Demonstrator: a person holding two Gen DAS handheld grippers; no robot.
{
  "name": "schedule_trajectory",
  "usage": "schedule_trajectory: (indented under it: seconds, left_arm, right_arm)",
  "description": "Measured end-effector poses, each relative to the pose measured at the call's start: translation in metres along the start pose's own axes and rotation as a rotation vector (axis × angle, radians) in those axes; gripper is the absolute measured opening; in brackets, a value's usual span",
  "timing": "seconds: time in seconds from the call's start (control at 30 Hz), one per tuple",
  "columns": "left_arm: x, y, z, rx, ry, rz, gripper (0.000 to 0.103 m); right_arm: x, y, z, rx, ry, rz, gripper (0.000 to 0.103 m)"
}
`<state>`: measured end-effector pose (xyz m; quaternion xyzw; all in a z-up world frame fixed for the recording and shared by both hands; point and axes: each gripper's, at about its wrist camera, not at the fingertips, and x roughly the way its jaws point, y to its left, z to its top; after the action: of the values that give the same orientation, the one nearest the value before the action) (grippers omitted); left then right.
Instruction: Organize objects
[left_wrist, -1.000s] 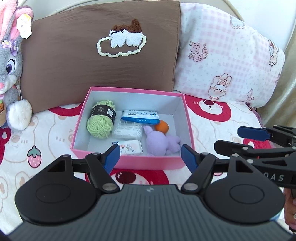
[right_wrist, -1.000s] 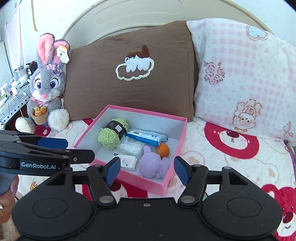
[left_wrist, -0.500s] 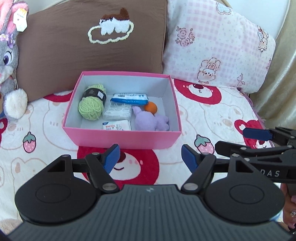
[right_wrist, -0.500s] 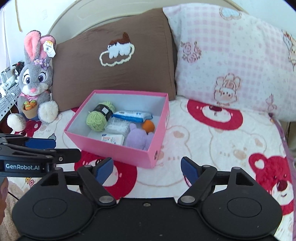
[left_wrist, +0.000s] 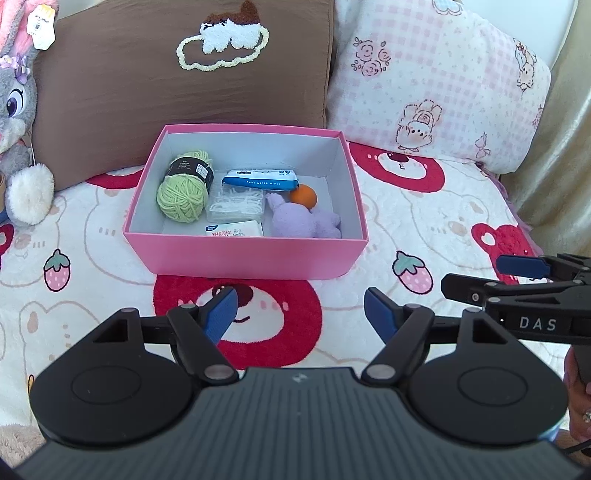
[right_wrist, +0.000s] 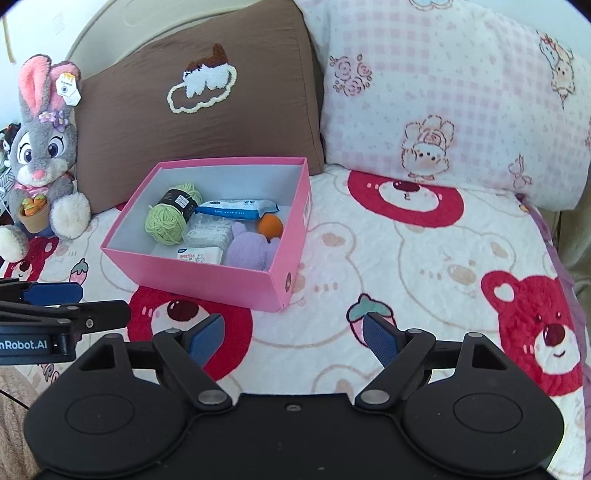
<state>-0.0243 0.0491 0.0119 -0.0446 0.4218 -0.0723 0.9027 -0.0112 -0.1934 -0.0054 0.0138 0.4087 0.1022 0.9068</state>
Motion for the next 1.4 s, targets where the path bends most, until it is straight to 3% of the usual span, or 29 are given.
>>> schedule_trajectory:
  seconds: [0.1, 0.27, 0.43, 0.6, 0.97, 1.23, 1.4]
  left_arm:
    - [0.003, -0.001, -0.001, 0.010, 0.004, 0.004, 0.077]
    - [0.008, 0.000, -0.003, 0.012, 0.006, 0.017, 0.089]
    - [0.015, -0.001, -0.004, 0.025, 0.019, 0.052, 0.100]
    - [0.017, -0.002, -0.004, 0.019, 0.041, 0.057, 0.100]
    - [0.014, 0.003, -0.004, 0.013, 0.042, 0.056, 0.103]
    - [0.013, 0.003, -0.004, 0.014, 0.047, 0.060, 0.103]
    - [0.019, -0.001, -0.004, 0.016, 0.104, 0.095, 0.103]
  right_arm:
    - [-0.002, -0.003, -0.006, 0.018, -0.015, -0.017, 0.088]
    - [-0.002, -0.004, -0.010, 0.031, 0.004, -0.024, 0.096]
    - [0.002, 0.000, -0.015, 0.016, 0.024, -0.080, 0.096]
    - [0.009, -0.003, -0.015, 0.014, 0.069, -0.097, 0.096]
    - [0.006, -0.008, -0.018, 0.019, 0.060, -0.111, 0.096]
    - [0.005, -0.020, -0.017, 0.109, 0.078, 0.010, 0.096]
    - [0.003, -0.021, -0.017, 0.075, 0.063, -0.026, 0.096]
